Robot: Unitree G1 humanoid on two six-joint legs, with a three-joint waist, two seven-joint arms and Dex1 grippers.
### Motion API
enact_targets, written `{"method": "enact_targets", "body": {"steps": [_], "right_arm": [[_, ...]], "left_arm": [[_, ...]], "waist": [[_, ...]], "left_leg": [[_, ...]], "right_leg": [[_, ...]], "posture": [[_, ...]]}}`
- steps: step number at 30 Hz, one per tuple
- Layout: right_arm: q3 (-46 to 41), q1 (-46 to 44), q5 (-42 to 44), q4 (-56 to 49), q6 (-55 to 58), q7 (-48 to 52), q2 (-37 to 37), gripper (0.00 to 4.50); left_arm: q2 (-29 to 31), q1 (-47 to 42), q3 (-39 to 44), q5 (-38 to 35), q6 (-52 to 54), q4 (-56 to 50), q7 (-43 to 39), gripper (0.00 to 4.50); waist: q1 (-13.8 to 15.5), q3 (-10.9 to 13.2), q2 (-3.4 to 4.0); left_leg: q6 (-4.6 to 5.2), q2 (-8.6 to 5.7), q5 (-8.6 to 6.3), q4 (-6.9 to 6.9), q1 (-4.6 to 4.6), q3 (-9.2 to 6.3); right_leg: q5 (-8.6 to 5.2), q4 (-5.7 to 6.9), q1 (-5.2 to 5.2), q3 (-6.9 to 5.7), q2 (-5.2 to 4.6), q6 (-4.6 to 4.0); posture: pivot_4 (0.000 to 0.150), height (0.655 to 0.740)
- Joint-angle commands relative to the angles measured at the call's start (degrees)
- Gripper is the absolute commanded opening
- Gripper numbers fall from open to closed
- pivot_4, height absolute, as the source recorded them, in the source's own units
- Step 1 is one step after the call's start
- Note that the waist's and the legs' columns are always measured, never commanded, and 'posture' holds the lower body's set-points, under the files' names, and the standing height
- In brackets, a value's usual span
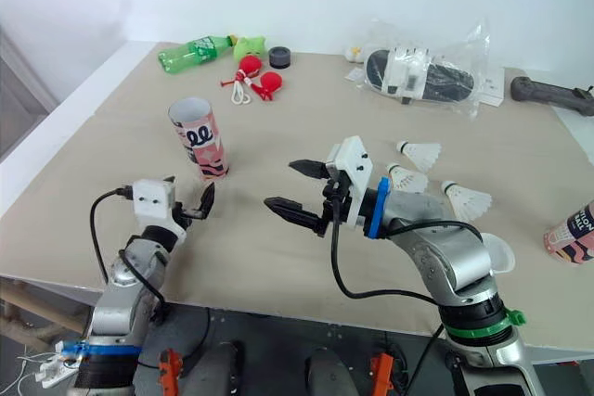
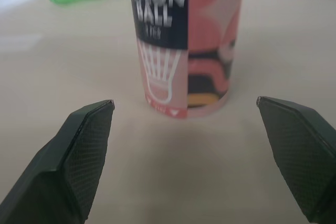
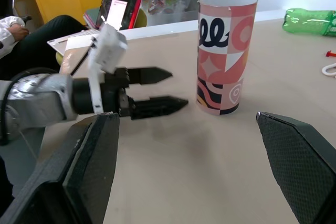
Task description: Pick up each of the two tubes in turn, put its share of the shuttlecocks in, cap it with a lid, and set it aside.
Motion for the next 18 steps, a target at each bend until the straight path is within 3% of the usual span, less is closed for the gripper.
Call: {"method": "enact_targets", "body": {"steps": [1, 18], "right_arm": [[-1.2, -0.5, -0.1, -2.1, -0.1, -1.0, 0.8, 4.46], [-3.8, 1.6, 0.1, -4.2, 1.0, -7.2, 3.2, 4.46]], "left_arm": [[1.8, -4.7, 1.1, -0.9, -2.5, 5.4, -2.1, 4.50], [4.8, -25.9, 1.5, -1.3, -15.0, 39.4, -9.8, 4.50]], "waist": [[0.0, 0.0, 0.00], [0.0, 0.0, -0.03]], "left_leg": [[0.00, 0.00, 0.00, 0.00, -0.01, 0.00], [-0.01, -0.05, 0.00, 0.00, -0.22, -0.07]], "right_leg": [[0.01, 0.00, -0.01, 0.00, 0.00, -0.01], [0.06, -0.01, -0.15, -0.09, -0.04, -0.08]], "posture": [[0.150, 0.7400], [0.150, 0.7400]]}}
